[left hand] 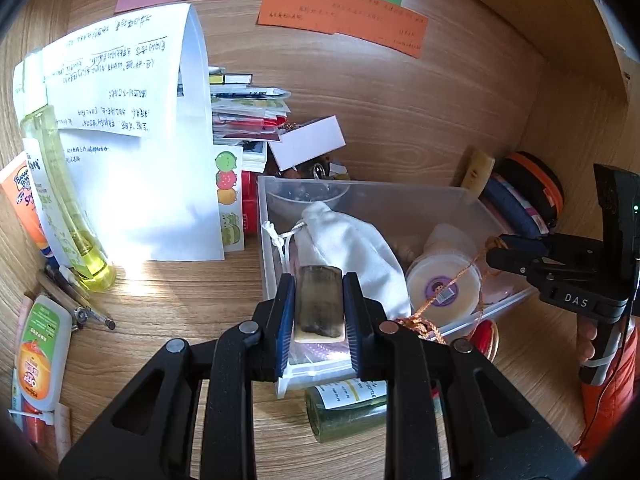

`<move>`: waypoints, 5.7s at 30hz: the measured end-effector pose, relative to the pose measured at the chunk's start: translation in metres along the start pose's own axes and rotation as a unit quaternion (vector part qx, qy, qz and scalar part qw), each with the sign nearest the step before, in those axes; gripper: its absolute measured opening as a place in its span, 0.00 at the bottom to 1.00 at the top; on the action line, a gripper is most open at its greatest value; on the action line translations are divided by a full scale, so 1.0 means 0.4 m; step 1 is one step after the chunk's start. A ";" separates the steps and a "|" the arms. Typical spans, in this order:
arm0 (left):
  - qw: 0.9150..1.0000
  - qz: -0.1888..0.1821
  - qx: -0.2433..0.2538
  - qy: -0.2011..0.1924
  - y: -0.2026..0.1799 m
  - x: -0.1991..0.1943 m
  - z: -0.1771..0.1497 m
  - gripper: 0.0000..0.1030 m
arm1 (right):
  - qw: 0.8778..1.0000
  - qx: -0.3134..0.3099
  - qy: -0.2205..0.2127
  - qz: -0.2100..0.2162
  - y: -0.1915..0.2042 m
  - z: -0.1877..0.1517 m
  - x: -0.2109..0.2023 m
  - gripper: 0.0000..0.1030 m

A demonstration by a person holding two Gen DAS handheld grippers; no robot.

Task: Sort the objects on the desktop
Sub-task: 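Carry the beige block and beaded cord over the clear box, then lower the block and cord into the clear box and open both grippers, then move both grippers back toward the green bottle and teal tube, then grasp the green glass bottle with the left gripper while the right grasps the teal tube, then carry the green bottle and teal tube over the clear box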

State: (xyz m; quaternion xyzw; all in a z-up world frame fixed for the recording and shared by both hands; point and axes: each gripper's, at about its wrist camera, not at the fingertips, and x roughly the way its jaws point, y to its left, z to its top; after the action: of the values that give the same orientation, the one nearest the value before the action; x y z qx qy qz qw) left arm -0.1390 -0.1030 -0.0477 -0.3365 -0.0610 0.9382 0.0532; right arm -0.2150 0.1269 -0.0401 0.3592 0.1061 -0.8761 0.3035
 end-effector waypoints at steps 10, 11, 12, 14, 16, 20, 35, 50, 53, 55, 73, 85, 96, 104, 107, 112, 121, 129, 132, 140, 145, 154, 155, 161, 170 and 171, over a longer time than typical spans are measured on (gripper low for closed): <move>1.000 0.006 0.012 0.003 -0.013 0.001 -0.012 0.22 | 1.000 -0.012 0.017 -0.012 0.005 -0.010 0.026 0.29; 1.000 0.007 0.013 0.003 -0.013 0.001 -0.013 0.22 | 1.000 -0.015 0.017 -0.014 0.007 -0.011 0.026 0.29; 1.000 0.007 0.014 0.004 -0.014 0.001 -0.013 0.22 | 1.000 -0.016 0.015 -0.016 0.007 -0.011 0.026 0.29; 1.000 0.010 0.016 0.003 -0.016 0.000 -0.014 0.23 | 1.000 -0.015 0.016 -0.015 0.006 -0.009 0.027 0.29; 1.000 0.011 0.017 0.002 -0.017 0.000 -0.014 0.24 | 1.000 -0.015 0.015 -0.016 0.004 -0.009 0.026 0.29; 1.000 0.009 0.015 0.002 -0.015 -0.002 -0.014 0.24 | 0.999 -0.020 0.012 -0.023 0.004 -0.006 0.024 0.29; 1.000 0.003 0.017 -0.022 -0.019 -0.024 -0.014 0.43 | 0.999 -0.039 -0.001 -0.027 0.019 -0.002 0.017 0.42; 0.999 0.017 0.041 -0.031 -0.041 -0.102 -0.033 0.93 | 0.996 -0.058 -0.045 -0.055 0.048 0.003 -0.062 0.84; 0.998 0.029 0.047 -0.032 -0.043 -0.120 -0.039 0.93 | 0.995 -0.065 -0.050 -0.054 0.066 -0.004 -0.083 0.84; 0.997 0.041 0.050 -0.032 -0.042 -0.129 -0.046 0.94 | 0.995 -0.072 -0.055 -0.052 0.080 -0.012 -0.097 0.84; 0.995 0.075 0.049 0.045 0.016 -0.101 -0.151 0.95 | 0.994 -0.092 -0.043 -0.047 0.164 -0.125 -0.138 0.84; 0.992 0.023 0.045 0.112 -0.025 -0.006 -0.187 0.95 | 0.997 -0.075 0.028 -0.020 0.181 -0.186 -0.044 0.84; 0.992 -0.007 0.014 0.123 -0.028 0.041 -0.168 0.95 | 0.995 -0.051 0.084 0.008 0.190 -0.187 0.032 0.84; 0.993 -0.009 0.015 0.115 -0.030 0.051 -0.163 0.95 | 0.995 -0.029 0.093 0.014 0.205 -0.183 0.053 0.84; 0.994 -0.005 0.020 0.111 -0.035 0.053 -0.160 0.91 | 0.996 -0.025 0.088 0.008 0.208 -0.183 0.054 0.83; 0.994 -0.018 0.028 0.104 -0.041 0.049 -0.160 0.79 | 0.996 -0.028 0.084 0.003 0.212 -0.181 0.052 0.74; 0.993 -0.028 0.048 0.101 -0.062 0.041 -0.173 0.55 | 0.997 -0.023 0.067 0.023 0.204 -0.183 0.029 0.69; 0.995 -0.025 0.036 0.090 -0.053 0.023 -0.179 0.55 | 0.998 -0.034 0.044 0.022 0.210 -0.189 -0.008 0.69; 0.996 -0.020 0.036 0.083 -0.051 0.012 -0.186 0.55 | 0.998 -0.035 0.038 0.019 0.204 -0.199 -0.029 0.69; 0.997 -0.001 0.034 0.065 -0.042 -0.027 -0.198 0.54 | 1.000 -0.011 0.025 0.013 0.157 -0.211 -0.073 0.69; 0.998 0.009 0.027 0.051 -0.035 -0.061 -0.207 0.54 | 1.000 0.003 0.013 0.008 0.130 -0.217 -0.108 0.69; 0.999 0.012 0.016 0.028 -0.029 -0.128 -0.216 0.54 | 1.000 0.014 -0.007 0.001 0.103 -0.205 -0.146 0.69; 1.000 0.011 0.014 0.024 -0.030 -0.135 -0.214 0.54 | 1.000 0.011 -0.010 -0.001 0.103 -0.202 -0.152 0.69; 1.000 0.005 0.007 -0.003 -0.037 -0.175 -0.190 0.54 | 0.999 0.007 -0.030 -0.010 0.097 -0.181 -0.182 0.69; 1.000 -0.008 -0.004 -0.030 -0.044 -0.188 -0.138 0.54 | 0.999 0.009 -0.050 -0.016 0.071 -0.133 -0.205 0.69; 0.999 -0.008 -0.004 -0.034 -0.046 -0.188 -0.130 0.54 | 0.998 0.008 -0.052 -0.016 0.070 -0.127 -0.207 0.69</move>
State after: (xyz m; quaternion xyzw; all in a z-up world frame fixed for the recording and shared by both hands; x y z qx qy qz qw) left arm -0.0469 -0.0914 -0.0377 -0.3043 -0.0695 0.9483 0.0573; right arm -0.1230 0.1631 -0.0185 0.3136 0.0890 -0.8994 0.2913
